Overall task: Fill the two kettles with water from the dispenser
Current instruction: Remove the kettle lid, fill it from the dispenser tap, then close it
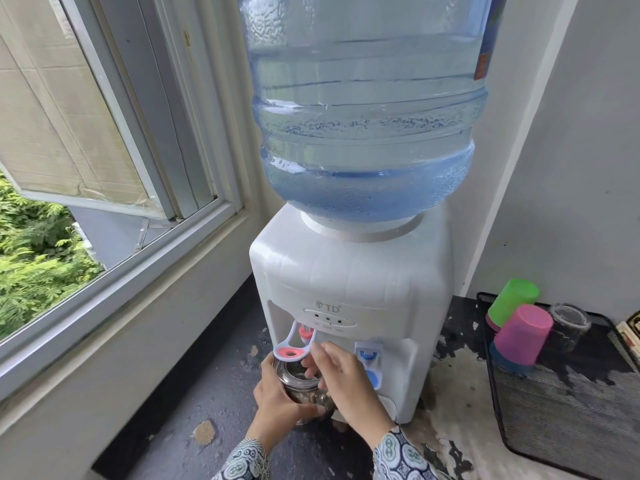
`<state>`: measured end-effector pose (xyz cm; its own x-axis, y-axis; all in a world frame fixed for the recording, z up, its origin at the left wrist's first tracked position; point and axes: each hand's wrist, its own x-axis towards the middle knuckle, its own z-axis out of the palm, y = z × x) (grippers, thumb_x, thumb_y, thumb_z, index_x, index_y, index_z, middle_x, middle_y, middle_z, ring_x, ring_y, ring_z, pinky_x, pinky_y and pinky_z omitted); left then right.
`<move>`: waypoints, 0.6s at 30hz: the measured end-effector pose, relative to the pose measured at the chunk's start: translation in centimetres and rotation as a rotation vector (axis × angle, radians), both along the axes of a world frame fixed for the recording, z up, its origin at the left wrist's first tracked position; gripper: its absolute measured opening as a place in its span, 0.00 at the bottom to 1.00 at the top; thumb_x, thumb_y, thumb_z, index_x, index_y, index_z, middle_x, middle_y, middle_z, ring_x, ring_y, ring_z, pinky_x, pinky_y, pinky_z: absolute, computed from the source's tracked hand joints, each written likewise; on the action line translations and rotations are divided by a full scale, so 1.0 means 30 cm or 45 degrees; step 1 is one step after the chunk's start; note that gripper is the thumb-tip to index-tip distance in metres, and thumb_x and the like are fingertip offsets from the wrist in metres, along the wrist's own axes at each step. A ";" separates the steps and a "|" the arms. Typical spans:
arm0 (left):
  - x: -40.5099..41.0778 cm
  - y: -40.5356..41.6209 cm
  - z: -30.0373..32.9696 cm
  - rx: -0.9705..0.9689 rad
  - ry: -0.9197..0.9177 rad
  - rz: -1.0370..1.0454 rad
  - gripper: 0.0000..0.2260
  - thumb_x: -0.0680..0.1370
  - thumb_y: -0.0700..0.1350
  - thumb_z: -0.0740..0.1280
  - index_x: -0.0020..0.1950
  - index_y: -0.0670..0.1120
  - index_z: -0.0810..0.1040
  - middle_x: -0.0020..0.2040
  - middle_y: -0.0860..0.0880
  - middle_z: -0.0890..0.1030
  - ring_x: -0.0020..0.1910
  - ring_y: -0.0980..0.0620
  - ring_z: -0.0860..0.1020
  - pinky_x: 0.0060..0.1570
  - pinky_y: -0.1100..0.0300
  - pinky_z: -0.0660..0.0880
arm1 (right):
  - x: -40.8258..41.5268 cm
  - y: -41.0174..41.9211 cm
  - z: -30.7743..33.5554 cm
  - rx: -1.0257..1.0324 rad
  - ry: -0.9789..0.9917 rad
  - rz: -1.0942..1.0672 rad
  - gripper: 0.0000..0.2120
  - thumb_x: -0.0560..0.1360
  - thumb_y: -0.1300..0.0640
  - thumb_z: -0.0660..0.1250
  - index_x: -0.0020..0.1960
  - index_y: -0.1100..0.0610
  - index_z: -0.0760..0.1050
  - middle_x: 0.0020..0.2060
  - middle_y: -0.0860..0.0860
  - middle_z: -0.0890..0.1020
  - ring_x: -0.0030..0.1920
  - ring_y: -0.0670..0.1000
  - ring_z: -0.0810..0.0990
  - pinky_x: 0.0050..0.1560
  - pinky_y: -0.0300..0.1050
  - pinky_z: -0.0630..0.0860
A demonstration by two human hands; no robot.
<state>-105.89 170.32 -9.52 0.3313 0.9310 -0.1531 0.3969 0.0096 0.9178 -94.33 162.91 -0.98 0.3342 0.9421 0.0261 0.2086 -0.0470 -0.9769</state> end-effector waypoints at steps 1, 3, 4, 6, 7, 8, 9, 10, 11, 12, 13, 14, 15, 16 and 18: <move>0.000 -0.001 0.003 -0.003 -0.005 -0.004 0.47 0.53 0.45 0.81 0.64 0.54 0.58 0.60 0.46 0.69 0.62 0.47 0.61 0.60 0.50 0.64 | 0.004 0.005 0.015 -0.029 -0.004 0.029 0.16 0.78 0.47 0.58 0.39 0.56 0.75 0.31 0.47 0.79 0.27 0.37 0.73 0.32 0.28 0.67; -0.001 -0.002 0.010 -0.010 -0.010 -0.007 0.46 0.53 0.45 0.81 0.64 0.54 0.58 0.60 0.46 0.69 0.62 0.47 0.61 0.62 0.48 0.64 | 0.016 0.013 0.036 -0.071 -0.038 0.069 0.16 0.77 0.46 0.59 0.35 0.53 0.74 0.28 0.48 0.77 0.23 0.37 0.71 0.29 0.27 0.65; -0.001 -0.003 0.012 -0.012 -0.010 -0.005 0.47 0.53 0.44 0.81 0.64 0.53 0.58 0.60 0.45 0.69 0.63 0.47 0.61 0.63 0.47 0.64 | 0.023 0.017 0.042 -0.090 -0.068 0.077 0.16 0.77 0.46 0.59 0.34 0.52 0.73 0.27 0.47 0.77 0.22 0.37 0.70 0.28 0.27 0.64; 0.000 -0.002 0.014 -0.018 -0.013 0.002 0.47 0.53 0.44 0.80 0.65 0.53 0.58 0.61 0.45 0.68 0.63 0.46 0.61 0.63 0.48 0.64 | 0.032 0.024 0.047 -0.133 -0.106 0.086 0.17 0.76 0.46 0.60 0.32 0.51 0.74 0.24 0.47 0.75 0.21 0.38 0.69 0.29 0.30 0.64; 0.000 -0.002 0.014 -0.022 -0.016 0.000 0.47 0.53 0.44 0.80 0.65 0.54 0.57 0.61 0.45 0.68 0.63 0.46 0.61 0.63 0.47 0.64 | 0.034 0.027 0.048 -0.154 -0.093 0.091 0.18 0.76 0.45 0.60 0.32 0.52 0.75 0.22 0.46 0.74 0.21 0.38 0.69 0.29 0.32 0.64; 0.000 -0.002 0.015 -0.025 -0.019 -0.003 0.47 0.53 0.44 0.80 0.65 0.54 0.57 0.61 0.45 0.68 0.63 0.47 0.61 0.63 0.47 0.63 | 0.034 0.029 0.048 -0.172 -0.064 0.095 0.18 0.76 0.45 0.61 0.32 0.53 0.76 0.21 0.46 0.73 0.20 0.39 0.68 0.29 0.32 0.65; 0.001 -0.003 0.014 -0.026 -0.022 -0.007 0.47 0.53 0.44 0.80 0.65 0.55 0.57 0.61 0.45 0.68 0.63 0.47 0.61 0.64 0.47 0.63 | 0.034 0.029 0.049 -0.185 -0.026 0.098 0.19 0.75 0.45 0.61 0.32 0.54 0.77 0.19 0.45 0.72 0.20 0.39 0.67 0.28 0.31 0.64; 0.001 -0.003 0.014 -0.029 -0.024 -0.011 0.47 0.53 0.44 0.80 0.65 0.56 0.57 0.61 0.45 0.68 0.63 0.47 0.61 0.63 0.47 0.63 | 0.032 0.029 0.051 -0.196 0.015 0.102 0.19 0.75 0.44 0.62 0.32 0.54 0.78 0.17 0.44 0.71 0.20 0.39 0.67 0.26 0.29 0.63; 0.000 -0.002 0.013 -0.034 -0.024 -0.013 0.47 0.53 0.44 0.80 0.64 0.57 0.57 0.60 0.46 0.68 0.63 0.47 0.60 0.63 0.47 0.63 | 0.028 0.029 0.052 -0.208 0.055 0.107 0.18 0.75 0.44 0.63 0.32 0.54 0.78 0.15 0.44 0.70 0.19 0.39 0.66 0.24 0.28 0.62; 0.000 -0.002 0.013 -0.035 -0.022 -0.014 0.47 0.52 0.45 0.80 0.64 0.57 0.57 0.60 0.46 0.69 0.63 0.48 0.60 0.62 0.47 0.64 | 0.026 0.028 0.055 -0.219 0.096 0.112 0.18 0.74 0.45 0.63 0.32 0.54 0.78 0.15 0.43 0.70 0.19 0.39 0.67 0.23 0.26 0.61; 0.001 -0.002 0.012 -0.032 -0.018 -0.014 0.46 0.52 0.45 0.80 0.63 0.58 0.58 0.60 0.46 0.69 0.63 0.48 0.60 0.62 0.48 0.64 | 0.024 0.026 0.055 -0.228 0.140 0.118 0.17 0.75 0.45 0.63 0.32 0.54 0.77 0.14 0.42 0.70 0.19 0.38 0.67 0.22 0.26 0.61; 0.001 -0.002 0.010 -0.027 -0.014 -0.011 0.45 0.51 0.46 0.80 0.62 0.58 0.59 0.59 0.47 0.69 0.62 0.48 0.60 0.61 0.48 0.64 | 0.021 0.026 0.057 -0.239 0.180 0.125 0.16 0.75 0.46 0.64 0.32 0.54 0.77 0.14 0.41 0.70 0.18 0.38 0.68 0.21 0.26 0.62; 0.001 -0.001 0.009 -0.026 -0.009 -0.007 0.45 0.51 0.46 0.80 0.61 0.58 0.60 0.59 0.47 0.69 0.62 0.48 0.60 0.60 0.49 0.64 | 0.019 0.025 0.058 -0.251 0.211 0.127 0.16 0.74 0.46 0.64 0.33 0.53 0.76 0.14 0.41 0.70 0.18 0.38 0.68 0.20 0.26 0.62; 0.001 -0.001 0.008 -0.026 -0.004 -0.004 0.45 0.50 0.47 0.79 0.61 0.58 0.60 0.59 0.47 0.69 0.62 0.48 0.60 0.60 0.49 0.64 | 0.019 0.025 0.058 -0.263 0.234 0.124 0.15 0.74 0.46 0.65 0.33 0.53 0.76 0.14 0.41 0.70 0.18 0.38 0.67 0.20 0.26 0.62; 0.001 0.000 0.005 -0.030 0.007 -0.004 0.45 0.49 0.48 0.79 0.60 0.59 0.60 0.59 0.48 0.69 0.62 0.48 0.60 0.60 0.49 0.64 | 0.021 0.026 0.054 -0.281 0.274 0.112 0.15 0.72 0.44 0.66 0.33 0.53 0.76 0.14 0.41 0.67 0.17 0.40 0.65 0.20 0.28 0.60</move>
